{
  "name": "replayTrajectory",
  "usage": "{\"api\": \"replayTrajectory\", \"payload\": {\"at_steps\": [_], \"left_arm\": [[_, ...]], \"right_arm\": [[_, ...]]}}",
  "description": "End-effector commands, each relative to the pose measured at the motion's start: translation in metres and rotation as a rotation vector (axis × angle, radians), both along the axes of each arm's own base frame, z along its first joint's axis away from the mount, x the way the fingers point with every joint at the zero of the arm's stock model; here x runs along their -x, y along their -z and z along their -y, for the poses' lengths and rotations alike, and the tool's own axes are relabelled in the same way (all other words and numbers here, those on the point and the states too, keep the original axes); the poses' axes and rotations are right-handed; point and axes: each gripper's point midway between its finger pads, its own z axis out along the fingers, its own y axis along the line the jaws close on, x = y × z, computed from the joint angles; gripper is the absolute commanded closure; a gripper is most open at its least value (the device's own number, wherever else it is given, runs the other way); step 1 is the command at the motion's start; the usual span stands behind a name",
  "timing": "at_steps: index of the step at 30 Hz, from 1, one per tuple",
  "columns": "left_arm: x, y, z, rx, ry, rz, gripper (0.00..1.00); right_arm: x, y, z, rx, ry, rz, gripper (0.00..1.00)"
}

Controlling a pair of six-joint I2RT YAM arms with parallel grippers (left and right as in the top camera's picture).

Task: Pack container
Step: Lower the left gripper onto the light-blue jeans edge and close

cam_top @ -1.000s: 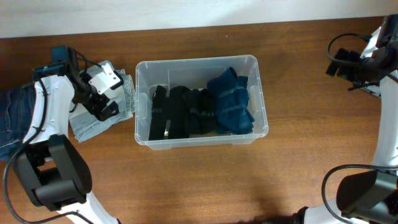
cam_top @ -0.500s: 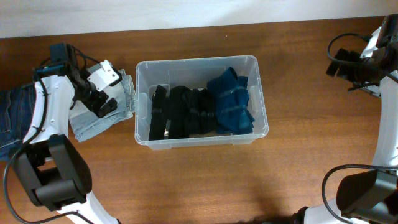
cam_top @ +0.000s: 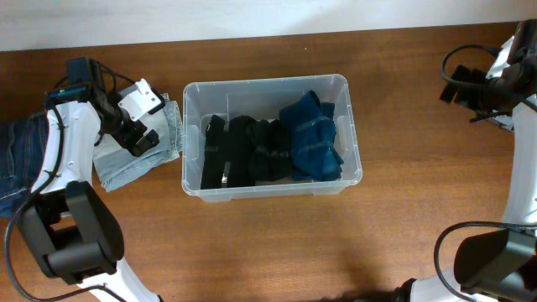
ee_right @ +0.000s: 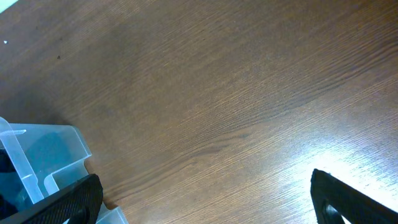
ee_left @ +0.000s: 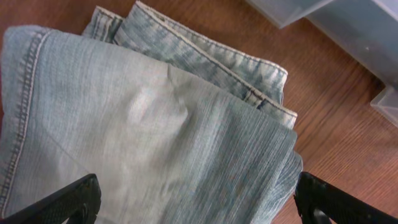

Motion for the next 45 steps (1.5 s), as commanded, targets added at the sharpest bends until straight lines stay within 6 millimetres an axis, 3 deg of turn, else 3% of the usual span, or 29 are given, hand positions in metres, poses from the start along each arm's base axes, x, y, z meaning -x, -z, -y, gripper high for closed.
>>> {"api": "replayTrajectory", "payload": {"at_steps": [1, 11, 17, 22, 39, 45], "left_arm": [[0.0, 0.003, 0.007, 0.035, 0.025, 0.002, 0.0], [0.006, 0.001, 0.02, 0.109, 0.045, -0.018, 0.0], [0.049, 0.008, 0.027, 0.075, 0.333, -0.117, 0.0], [0.066, 0.016, 0.021, 0.038, 0.351, -0.192, 0.0], [0.054, 0.059, 0.016, -0.069, 0.36, -0.136, 0.0], [0.046, 0.077, 0.001, -0.171, 0.276, -0.114, 0.0]], "right_arm": [[0.001, -0.004, 0.003, 0.014, 0.001, 0.007, 0.01], [0.001, -0.004, 0.003, 0.014, 0.0, 0.007, 0.01], [0.001, -0.004, 0.003, 0.014, 0.001, 0.007, 0.01], [0.001, -0.004, 0.003, 0.014, 0.001, 0.007, 0.02], [0.001, -0.004, 0.003, 0.014, 0.001, 0.007, 0.01], [0.001, -0.004, 0.003, 0.014, 0.001, 0.007, 0.01]]}}
